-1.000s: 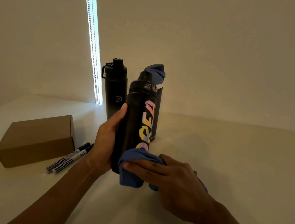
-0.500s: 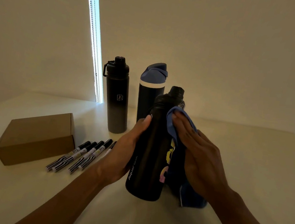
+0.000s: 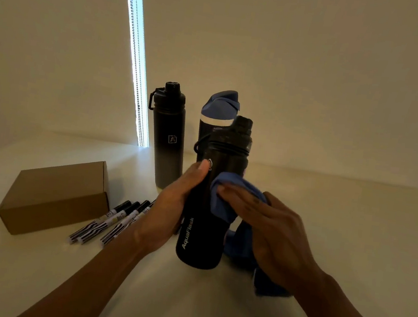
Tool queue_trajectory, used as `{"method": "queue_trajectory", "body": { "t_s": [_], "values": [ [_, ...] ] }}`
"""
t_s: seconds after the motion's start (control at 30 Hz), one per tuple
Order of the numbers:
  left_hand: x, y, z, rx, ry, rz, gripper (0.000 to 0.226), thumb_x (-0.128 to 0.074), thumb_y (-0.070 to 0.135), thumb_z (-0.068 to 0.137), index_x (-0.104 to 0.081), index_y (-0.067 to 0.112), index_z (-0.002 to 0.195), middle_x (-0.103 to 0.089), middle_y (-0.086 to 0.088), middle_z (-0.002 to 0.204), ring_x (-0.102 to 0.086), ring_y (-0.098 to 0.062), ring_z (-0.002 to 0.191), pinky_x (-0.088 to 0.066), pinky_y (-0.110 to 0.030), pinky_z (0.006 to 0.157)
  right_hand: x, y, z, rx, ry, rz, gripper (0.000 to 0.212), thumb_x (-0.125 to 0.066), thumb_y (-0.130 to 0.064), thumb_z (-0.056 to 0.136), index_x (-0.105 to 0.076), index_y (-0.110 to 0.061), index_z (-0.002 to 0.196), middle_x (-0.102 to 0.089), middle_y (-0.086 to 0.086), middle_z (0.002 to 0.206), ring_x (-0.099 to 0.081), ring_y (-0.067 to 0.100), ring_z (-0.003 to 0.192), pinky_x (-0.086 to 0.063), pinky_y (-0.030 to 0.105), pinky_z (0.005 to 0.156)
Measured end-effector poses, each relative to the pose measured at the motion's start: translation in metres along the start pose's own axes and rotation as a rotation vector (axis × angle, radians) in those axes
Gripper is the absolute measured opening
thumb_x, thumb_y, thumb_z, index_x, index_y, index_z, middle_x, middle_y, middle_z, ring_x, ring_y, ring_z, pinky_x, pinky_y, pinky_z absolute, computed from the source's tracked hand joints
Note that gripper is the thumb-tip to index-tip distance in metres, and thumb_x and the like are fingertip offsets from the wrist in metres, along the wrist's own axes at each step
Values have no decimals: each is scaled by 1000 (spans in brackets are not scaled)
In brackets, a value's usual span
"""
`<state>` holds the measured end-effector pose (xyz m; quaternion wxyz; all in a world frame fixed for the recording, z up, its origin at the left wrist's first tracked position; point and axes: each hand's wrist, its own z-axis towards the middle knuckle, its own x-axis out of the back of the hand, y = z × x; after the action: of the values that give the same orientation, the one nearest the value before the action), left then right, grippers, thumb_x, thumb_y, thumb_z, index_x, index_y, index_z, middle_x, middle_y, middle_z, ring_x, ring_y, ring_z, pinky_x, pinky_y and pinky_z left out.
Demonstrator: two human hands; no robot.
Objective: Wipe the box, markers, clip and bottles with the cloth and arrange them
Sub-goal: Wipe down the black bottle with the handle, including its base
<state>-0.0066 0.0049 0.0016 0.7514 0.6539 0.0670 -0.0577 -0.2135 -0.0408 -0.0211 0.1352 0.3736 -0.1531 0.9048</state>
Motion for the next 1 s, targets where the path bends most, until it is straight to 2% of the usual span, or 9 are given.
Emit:
{"method": "queue_trajectory", "body": {
  "t_s": [0.07, 0.17, 0.27, 0.33, 0.4, 0.47, 0.57, 0.73, 1.0],
  "values": [
    [-2, -6, 1, -1, -39, 42, 49, -43, 55, 95, -60, 29, 132, -78, 5, 112, -74, -13, 106, -59, -23, 80, 1, 6, 4, -164, 39, 47, 69, -27, -65, 104, -52, -19, 149, -62, 7, 139, -64, 27, 116, -55, 42, 97],
    [-2, -9, 1, -8, -59, 50, 49, -43, 58, 94, -58, 34, 135, -75, 9, 120, -71, -11, 114, -56, -28, 92, -2, 9, 8, -159, 86, -11, 52, -34, -34, 105, -37, -28, 157, -58, 6, 144, -64, 34, 110, -59, 46, 90],
    [2, -11, 4, -20, -35, 15, 49, -44, 55, 94, -60, 29, 132, -78, 2, 115, -74, -16, 109, -60, -26, 82, -11, 4, 5, -96, 108, 43, 50, -39, -32, 109, -56, 4, 140, -67, 19, 129, -66, 20, 111, -56, 36, 92],
    [5, -11, 6, -10, 4, -9, 52, -44, 55, 97, -59, 24, 137, -77, -5, 119, -74, -23, 111, -62, -33, 84, -11, 4, -1, -22, -15, -2, 40, -44, -7, 103, -60, -4, 140, -63, 9, 139, -60, 20, 129, -46, 32, 109],
    [9, -13, 8, -48, 38, 27, 49, -42, 53, 103, -57, 27, 142, -73, -6, 128, -71, -24, 117, -60, -40, 94, -6, 4, -5, 85, -125, 63, 47, -45, -9, 98, -63, -20, 140, -61, -4, 143, -63, 20, 124, -49, 30, 105],
    [9, -13, 8, -105, 68, 93, 40, -42, 50, 105, -57, 36, 139, -71, 7, 129, -68, -13, 121, -59, -32, 95, -4, 6, -8, 118, -198, 60, 56, -48, -8, 88, -69, -37, 131, -61, -22, 139, -67, 12, 108, -56, 31, 90],
    [7, -11, 8, -187, 58, 197, 34, -41, 40, 106, -51, 39, 139, -67, 16, 128, -63, 5, 119, -53, -13, 88, 3, 11, -10, -13, -273, 226, 63, -54, 16, 83, -80, -35, 108, -70, -23, 122, -69, 8, 104, -57, 39, 85],
    [11, -13, 9, -310, 62, 283, 50, -46, 32, 107, -33, 30, 156, -58, 9, 143, -58, 2, 129, -52, -13, 92, 25, 11, -8, -244, -67, 556, 58, -44, 32, 80, -81, -12, 86, -77, 1, 96, -74, 23, 90, -56, 51, 81],
    [15, -28, 16, -283, 93, 368, 61, -52, 39, 104, -23, 40, 158, -50, 15, 149, -55, 6, 129, -53, -13, 89, 57, 5, 17, -307, 424, 849, 34, -41, 11, 101, -67, -3, 118, -68, 15, 127, -60, 34, 123, -43, 56, 105]
  ]
}}
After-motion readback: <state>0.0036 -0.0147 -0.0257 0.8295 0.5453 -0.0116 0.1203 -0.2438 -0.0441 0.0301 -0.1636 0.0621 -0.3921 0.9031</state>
